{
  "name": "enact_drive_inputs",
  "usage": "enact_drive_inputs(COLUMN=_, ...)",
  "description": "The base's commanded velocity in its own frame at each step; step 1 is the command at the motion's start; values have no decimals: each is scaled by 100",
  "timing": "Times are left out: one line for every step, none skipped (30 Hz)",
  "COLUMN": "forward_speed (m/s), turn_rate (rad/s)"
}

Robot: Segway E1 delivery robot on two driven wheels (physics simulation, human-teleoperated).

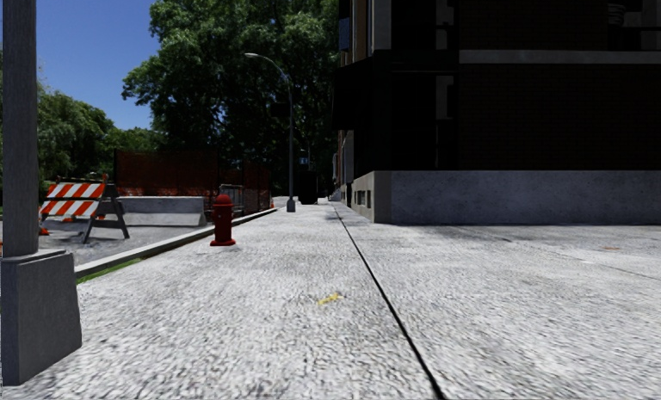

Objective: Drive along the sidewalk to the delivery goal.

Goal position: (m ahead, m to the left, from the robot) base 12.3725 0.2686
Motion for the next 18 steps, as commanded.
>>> enact_drive_inputs(forward_speed=200, turn_rate=0)
enact_drive_inputs(forward_speed=200, turn_rate=0)
enact_drive_inputs(forward_speed=200, turn_rate=0)
enact_drive_inputs(forward_speed=200, turn_rate=0)
enact_drive_inputs(forward_speed=200, turn_rate=0)
enact_drive_inputs(forward_speed=200, turn_rate=0)
enact_drive_inputs(forward_speed=200, turn_rate=0)
enact_drive_inputs(forward_speed=200, turn_rate=0)
enact_drive_inputs(forward_speed=200, turn_rate=0)
enact_drive_inputs(forward_speed=200, turn_rate=0)
enact_drive_inputs(forward_speed=200, turn_rate=0)
enact_drive_inputs(forward_speed=200, turn_rate=0)
enact_drive_inputs(forward_speed=200, turn_rate=0)
enact_drive_inputs(forward_speed=200, turn_rate=0)
enact_drive_inputs(forward_speed=200, turn_rate=0)
enact_drive_inputs(forward_speed=200, turn_rate=0)
enact_drive_inputs(forward_speed=200, turn_rate=0)
enact_drive_inputs(forward_speed=200, turn_rate=0)
